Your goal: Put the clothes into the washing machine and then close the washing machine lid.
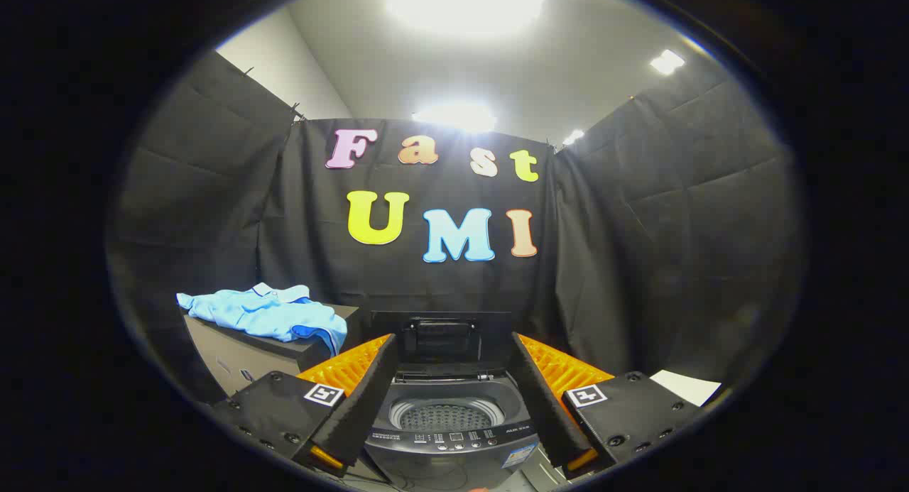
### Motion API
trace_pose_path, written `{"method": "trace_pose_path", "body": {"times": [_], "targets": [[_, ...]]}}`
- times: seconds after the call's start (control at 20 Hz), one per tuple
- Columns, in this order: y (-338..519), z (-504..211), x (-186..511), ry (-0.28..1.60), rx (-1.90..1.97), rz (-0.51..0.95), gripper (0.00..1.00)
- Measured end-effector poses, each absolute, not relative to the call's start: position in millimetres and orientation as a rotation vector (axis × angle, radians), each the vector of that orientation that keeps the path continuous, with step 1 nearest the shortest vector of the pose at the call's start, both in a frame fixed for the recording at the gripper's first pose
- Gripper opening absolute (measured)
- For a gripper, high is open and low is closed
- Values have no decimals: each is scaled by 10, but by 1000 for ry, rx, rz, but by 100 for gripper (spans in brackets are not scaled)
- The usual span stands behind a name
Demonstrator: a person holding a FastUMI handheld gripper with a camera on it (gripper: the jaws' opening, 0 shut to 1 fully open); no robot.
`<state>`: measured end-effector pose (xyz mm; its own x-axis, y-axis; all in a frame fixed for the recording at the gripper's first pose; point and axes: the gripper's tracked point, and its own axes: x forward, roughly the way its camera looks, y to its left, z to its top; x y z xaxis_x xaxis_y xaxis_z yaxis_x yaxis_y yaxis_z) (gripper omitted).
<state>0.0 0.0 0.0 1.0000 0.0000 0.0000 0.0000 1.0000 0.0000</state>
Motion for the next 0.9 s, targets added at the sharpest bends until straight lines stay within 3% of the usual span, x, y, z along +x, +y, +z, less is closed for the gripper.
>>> {"method": "trace_pose_path", "body": {"times": [0.9], "targets": [[-166, -52, -61, 18, 23, 19, 98]]}}
